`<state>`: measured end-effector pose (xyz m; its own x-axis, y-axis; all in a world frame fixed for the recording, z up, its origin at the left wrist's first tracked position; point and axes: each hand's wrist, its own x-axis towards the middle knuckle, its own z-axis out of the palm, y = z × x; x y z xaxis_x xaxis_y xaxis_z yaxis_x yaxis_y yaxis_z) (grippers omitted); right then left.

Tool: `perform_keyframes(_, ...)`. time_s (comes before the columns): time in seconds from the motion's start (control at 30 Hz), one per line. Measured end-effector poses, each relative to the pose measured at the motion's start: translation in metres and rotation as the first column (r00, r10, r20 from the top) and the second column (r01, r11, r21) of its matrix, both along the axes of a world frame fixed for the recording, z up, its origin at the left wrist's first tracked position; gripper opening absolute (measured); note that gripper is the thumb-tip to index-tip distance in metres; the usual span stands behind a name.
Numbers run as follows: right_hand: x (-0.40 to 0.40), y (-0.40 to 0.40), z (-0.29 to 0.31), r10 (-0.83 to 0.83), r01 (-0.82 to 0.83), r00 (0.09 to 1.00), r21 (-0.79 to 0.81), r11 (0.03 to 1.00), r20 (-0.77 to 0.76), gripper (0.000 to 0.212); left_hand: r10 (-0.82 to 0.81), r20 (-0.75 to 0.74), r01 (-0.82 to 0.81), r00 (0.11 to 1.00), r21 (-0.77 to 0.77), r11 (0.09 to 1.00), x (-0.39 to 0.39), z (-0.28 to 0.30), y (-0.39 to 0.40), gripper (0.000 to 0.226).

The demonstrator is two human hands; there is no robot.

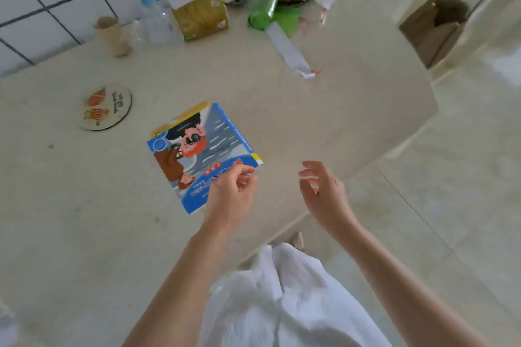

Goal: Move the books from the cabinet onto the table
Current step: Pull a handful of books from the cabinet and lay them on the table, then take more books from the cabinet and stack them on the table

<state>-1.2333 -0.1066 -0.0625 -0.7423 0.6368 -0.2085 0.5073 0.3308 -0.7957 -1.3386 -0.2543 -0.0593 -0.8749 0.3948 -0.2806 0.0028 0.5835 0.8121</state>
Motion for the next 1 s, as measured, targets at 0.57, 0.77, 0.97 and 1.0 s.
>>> perform_keyframes(0.57, 0.348, -0.028, 0.024, -0.866, 0.866, 0.5, 0.046, 0.499, -0.007, 0.033, -0.893, -0.013, 0.893, 0.449, 0.006, 0.449, 0.251, 0.019, 0.164, 0.01)
perform_keyframes(0.77, 0.479, -0.074, 0.016, -0.97, 0.971, 0.239, 0.011, 0.24, 0.049, 0.033, -0.978, 0.035, 0.978, 0.207, 0.029, 0.208, 0.402, 0.006, 0.162, 0.01)
perform_keyframes(0.97, 0.598, -0.122, 0.0, -0.996, 1.0, 0.012, -0.03, 0.01, 0.093, 0.034, -0.996, 0.063, 0.998, -0.066, 0.028, -0.064, 0.555, -0.002, 0.143, 0.015)
perform_keyframes(1.0, 0.615, -0.13, 0.0, -0.995, 0.999, -0.025, -0.027, -0.027, 0.1, 0.034, -0.991, 0.072, 0.994, -0.113, 0.02, -0.112, 0.574, -0.005, 0.141, 0.016)
